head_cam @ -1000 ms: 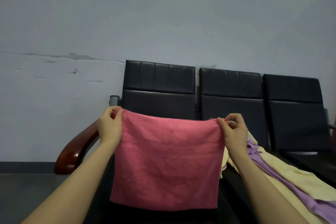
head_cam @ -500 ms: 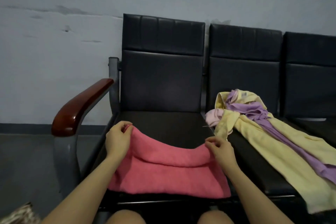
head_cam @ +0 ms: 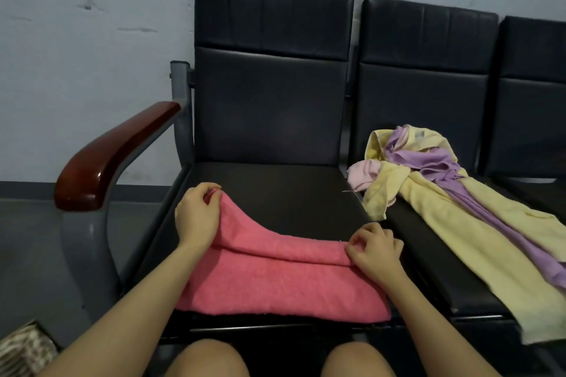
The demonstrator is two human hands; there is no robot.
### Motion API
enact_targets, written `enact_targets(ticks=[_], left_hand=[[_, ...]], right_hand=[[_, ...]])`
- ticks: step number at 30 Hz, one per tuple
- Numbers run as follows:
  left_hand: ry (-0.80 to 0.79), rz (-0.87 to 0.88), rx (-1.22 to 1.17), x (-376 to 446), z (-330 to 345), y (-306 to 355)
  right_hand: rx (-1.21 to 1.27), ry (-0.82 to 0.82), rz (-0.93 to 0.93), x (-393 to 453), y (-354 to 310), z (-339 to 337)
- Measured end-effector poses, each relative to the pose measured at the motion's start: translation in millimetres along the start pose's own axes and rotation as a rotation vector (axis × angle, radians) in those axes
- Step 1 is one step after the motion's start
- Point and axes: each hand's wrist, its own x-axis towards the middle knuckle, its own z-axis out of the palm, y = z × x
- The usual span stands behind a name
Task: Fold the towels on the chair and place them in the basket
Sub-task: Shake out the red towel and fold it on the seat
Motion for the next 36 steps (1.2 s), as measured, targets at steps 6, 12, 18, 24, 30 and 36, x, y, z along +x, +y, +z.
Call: enact_targets(ticks=[6, 12, 18, 24, 30, 36], left_hand=[[-0.027, 0.032, -0.011, -7, 2, 2], [-0.064, 0.11, -0.05, -11, 5, 3], [-0.047, 0.071, -0.018, -4, 15, -5], [-0.042, 0.048, 0.005, 6, 26, -15], [-0.048, 0.039, -0.007, 6, 31, -16], [-0.037, 0.009, 0.032, 9, 23, -9]], right_hand=[[-0.039, 0.042, 0.035, -7, -1, -4], [0.409, 0.216, -0.016, -2, -14, -20], [0.271, 0.104, 0.117, 25, -14, -10], [0.071, -0.051, 0.185, 32, 2, 15], [0.033, -0.046, 0.173, 30, 0, 15], [0.141, 0.078, 0.129, 25, -5, 12]])
